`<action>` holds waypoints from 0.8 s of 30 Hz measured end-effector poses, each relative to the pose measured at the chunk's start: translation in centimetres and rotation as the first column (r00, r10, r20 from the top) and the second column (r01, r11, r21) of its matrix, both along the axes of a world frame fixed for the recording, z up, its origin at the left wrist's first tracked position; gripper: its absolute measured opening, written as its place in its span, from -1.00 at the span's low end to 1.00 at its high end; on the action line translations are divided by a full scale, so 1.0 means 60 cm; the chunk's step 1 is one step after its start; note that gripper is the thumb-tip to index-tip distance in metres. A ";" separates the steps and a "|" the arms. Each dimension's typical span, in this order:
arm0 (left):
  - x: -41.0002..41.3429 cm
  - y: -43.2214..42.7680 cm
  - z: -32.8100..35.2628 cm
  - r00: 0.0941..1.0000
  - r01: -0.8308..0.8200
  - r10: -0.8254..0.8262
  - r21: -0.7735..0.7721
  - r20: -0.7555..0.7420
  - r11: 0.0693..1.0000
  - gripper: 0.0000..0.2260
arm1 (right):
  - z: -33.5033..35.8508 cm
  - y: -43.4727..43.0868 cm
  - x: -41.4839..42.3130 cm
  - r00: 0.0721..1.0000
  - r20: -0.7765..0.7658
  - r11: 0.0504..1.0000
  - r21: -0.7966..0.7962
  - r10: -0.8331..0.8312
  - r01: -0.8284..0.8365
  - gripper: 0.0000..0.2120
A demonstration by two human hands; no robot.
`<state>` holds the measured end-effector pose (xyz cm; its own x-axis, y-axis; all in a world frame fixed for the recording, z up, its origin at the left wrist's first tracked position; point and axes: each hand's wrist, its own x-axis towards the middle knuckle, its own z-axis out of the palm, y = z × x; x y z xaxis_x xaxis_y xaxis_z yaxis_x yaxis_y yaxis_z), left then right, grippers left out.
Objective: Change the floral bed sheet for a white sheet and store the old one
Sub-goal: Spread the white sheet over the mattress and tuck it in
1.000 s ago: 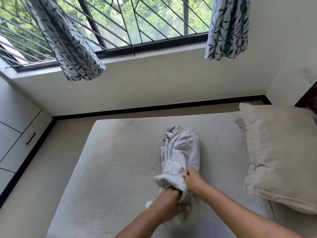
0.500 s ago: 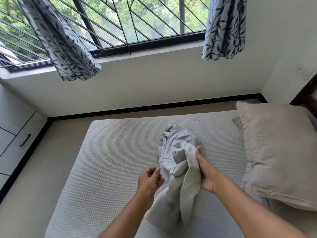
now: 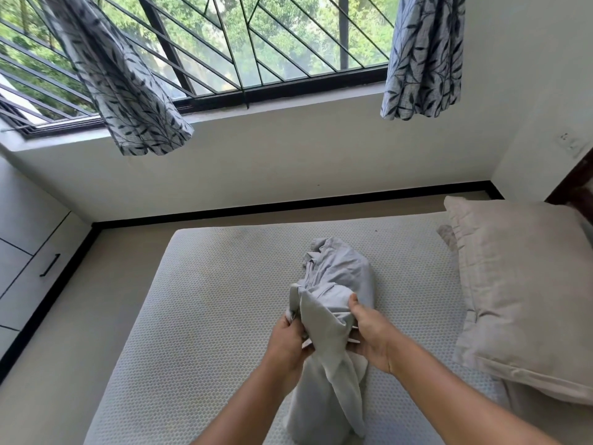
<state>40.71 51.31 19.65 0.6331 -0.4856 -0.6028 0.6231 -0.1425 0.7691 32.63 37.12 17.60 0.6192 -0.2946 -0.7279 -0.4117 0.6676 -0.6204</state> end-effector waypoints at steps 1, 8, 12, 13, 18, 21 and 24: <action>0.003 -0.002 0.001 1.000 -0.022 0.022 -0.005 0.003 1.000 -0.79 | 0.001 0.002 0.001 1.000 0.004 1.000 -0.003 -0.021 0.021 -0.57; -0.002 -0.003 0.015 0.997 0.033 -0.027 -0.078 0.068 0.996 -0.83 | -0.005 0.006 0.012 0.997 0.022 0.978 -0.189 -0.081 0.083 -0.54; 0.005 0.001 0.019 0.982 0.037 -0.020 -0.087 0.189 0.996 -0.80 | 0.012 0.006 0.001 0.980 0.186 0.963 -0.270 0.065 -0.013 -0.41; 0.006 -0.001 0.020 0.978 0.027 -0.010 -0.081 0.208 0.996 -0.79 | 0.010 0.008 -0.002 0.963 0.226 0.952 -0.298 0.145 -0.073 -0.25; 0.002 -0.011 0.029 0.951 0.080 -0.062 -0.050 0.302 0.995 -0.77 | 0.019 0.034 -0.005 0.903 0.335 0.884 -0.458 0.270 -0.095 -0.82; 0.001 -0.006 0.026 0.969 0.077 -0.049 -0.108 0.243 0.991 -0.79 | 0.010 0.024 -0.009 0.951 0.279 0.893 -0.450 0.135 0.006 -0.74; 0.007 -0.006 0.019 0.987 -0.011 0.030 -0.119 0.160 0.993 -0.85 | -0.004 0.009 -0.008 0.983 0.158 0.925 -0.352 -0.090 0.141 -0.72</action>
